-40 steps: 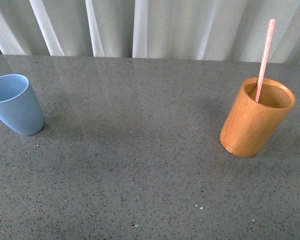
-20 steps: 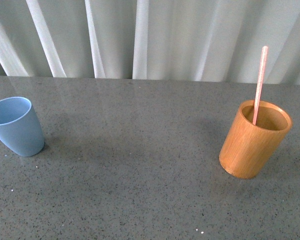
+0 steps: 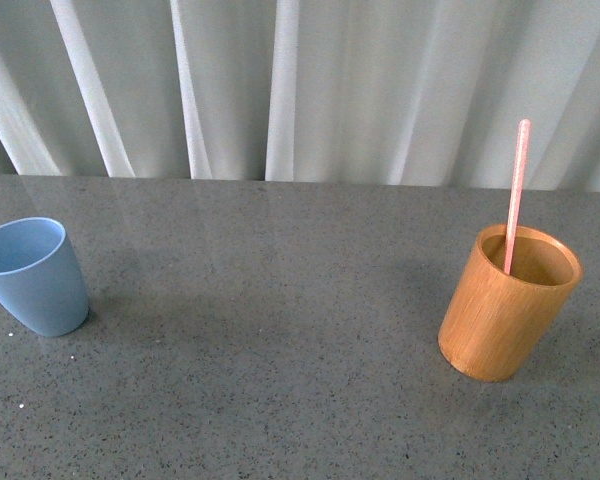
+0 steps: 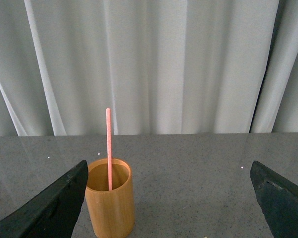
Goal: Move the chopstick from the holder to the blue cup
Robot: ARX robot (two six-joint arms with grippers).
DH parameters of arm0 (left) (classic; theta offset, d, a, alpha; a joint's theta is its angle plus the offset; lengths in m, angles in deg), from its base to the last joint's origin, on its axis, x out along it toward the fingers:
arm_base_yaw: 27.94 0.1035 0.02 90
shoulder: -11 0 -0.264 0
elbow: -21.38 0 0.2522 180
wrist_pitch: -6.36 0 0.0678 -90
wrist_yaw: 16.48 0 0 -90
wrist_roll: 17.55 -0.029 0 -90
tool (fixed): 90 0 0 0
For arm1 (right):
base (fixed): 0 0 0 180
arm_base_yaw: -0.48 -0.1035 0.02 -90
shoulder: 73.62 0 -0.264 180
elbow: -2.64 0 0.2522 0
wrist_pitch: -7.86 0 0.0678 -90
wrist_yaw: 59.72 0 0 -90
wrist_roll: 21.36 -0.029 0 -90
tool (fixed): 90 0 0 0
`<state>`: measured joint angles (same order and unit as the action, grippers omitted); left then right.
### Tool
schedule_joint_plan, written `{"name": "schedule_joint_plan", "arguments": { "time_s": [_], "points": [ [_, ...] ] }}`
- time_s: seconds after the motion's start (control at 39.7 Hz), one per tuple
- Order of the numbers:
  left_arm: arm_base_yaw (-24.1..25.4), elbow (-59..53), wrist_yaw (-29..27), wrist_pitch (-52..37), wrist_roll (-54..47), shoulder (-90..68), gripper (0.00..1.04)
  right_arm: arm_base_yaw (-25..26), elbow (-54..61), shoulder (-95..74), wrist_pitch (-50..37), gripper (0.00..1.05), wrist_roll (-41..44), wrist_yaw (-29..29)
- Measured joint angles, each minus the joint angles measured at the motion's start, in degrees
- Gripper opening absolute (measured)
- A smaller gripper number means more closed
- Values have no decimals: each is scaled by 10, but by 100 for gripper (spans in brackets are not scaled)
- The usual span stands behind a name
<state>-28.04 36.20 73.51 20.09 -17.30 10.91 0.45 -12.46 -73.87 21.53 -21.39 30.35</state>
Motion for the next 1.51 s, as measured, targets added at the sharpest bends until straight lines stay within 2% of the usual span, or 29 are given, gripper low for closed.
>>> {"name": "schedule_joint_plan", "arguments": {
  "time_s": [0.35, 0.45, 0.5, 0.6, 0.73, 0.86, 0.93, 1.01, 1.23, 1.51],
  "points": [
    [0, 0, 0, 0, 0, 0, 98, 0, 0, 0, 0, 95, 0, 0],
    [-55, 38, -155, 98, 76, -84, 98, 0, 0, 0, 0, 95, 0, 0],
    [-63, 43, -185, 98, 96, -126, 98, 0, 0, 0, 0, 95, 0, 0],
    [-59, 54, -174, 66, 106, -205, 98, 0, 0, 0, 0, 95, 0, 0],
    [-18, 127, -118, 5, 100, -358, 98, 0, 0, 0, 0, 95, 0, 0],
    [3, 205, -66, 20, 74, -483, 98, 0, 0, 0, 0, 95, 0, 0],
    [15, 266, -12, 57, 57, -569, 98, 0, 0, 0, 0, 95, 0, 0],
    [23, 313, 5, 85, 46, -628, 98, 0, 0, 0, 0, 95, 0, 0],
    [35, 467, -16, 143, 5, -834, 98, 0, 0, 0, 0, 95, 0, 0],
    [49, 536, -46, 141, 2, -939, 98, 0, 0, 0, 0, 95, 0, 0]
  ]
}}
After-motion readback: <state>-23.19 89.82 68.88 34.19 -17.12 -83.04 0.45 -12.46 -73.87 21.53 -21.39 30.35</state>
